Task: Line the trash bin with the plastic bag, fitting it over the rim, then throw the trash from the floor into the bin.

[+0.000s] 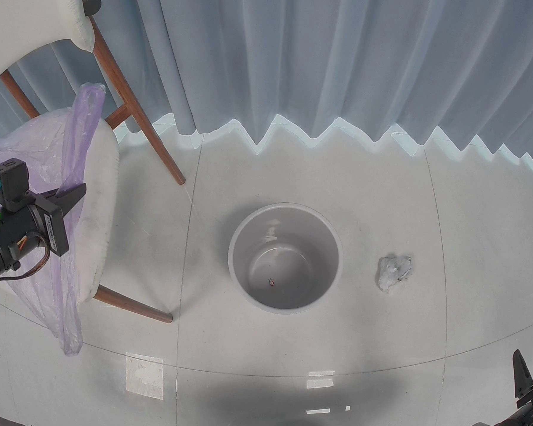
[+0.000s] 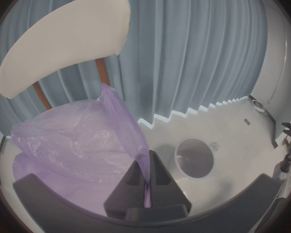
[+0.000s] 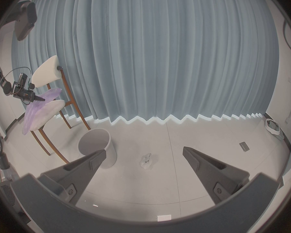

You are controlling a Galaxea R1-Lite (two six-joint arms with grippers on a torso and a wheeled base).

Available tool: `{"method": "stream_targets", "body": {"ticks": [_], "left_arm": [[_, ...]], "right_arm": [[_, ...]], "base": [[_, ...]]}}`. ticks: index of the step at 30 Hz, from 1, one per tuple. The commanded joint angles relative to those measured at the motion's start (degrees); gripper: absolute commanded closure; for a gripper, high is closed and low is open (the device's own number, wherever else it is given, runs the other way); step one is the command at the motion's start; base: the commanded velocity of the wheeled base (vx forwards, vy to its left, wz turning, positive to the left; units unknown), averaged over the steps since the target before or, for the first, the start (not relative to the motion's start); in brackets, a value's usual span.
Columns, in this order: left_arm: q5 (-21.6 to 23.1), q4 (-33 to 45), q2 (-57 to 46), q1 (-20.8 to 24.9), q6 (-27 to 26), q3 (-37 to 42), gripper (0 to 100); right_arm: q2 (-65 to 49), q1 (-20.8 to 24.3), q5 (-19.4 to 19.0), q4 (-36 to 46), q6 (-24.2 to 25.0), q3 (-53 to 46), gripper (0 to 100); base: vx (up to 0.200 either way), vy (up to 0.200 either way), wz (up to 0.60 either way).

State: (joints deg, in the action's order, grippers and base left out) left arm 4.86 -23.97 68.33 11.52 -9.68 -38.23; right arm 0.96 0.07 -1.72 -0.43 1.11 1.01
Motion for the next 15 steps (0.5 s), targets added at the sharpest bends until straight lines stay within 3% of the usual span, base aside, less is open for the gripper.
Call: {"method": "stream_targets", "body": {"ticks": [1,7,9,15], "left_arm": [[4.45,-0.03,-1.36,2.98,0.19,-1.15,100],[8.93,-0.03,-0.92,9.13,0.28,-3.17,100],[10.60,-0.03,-0.13,13.27,0.63,-4.66,100],[13.24,-0.03,1.54,23.11,6.78,-6.24,100]], "right_arm": [[-0.96,0.01,-0.04,-0.01,-0.05,-1.01,0],[-0.96,0.01,-0.04,-0.01,-0.05,-1.01,0],[-0.96,0.01,-0.04,-0.01,0.03,-1.01,0],[-0.96,0.01,-0.04,-0.01,-0.05,-1.01,0]], "base": [[0.000,0.000,0.00],[0.000,0.000,0.00],[0.000,0.000,0.00],[0.000,0.000,0.00]]}}
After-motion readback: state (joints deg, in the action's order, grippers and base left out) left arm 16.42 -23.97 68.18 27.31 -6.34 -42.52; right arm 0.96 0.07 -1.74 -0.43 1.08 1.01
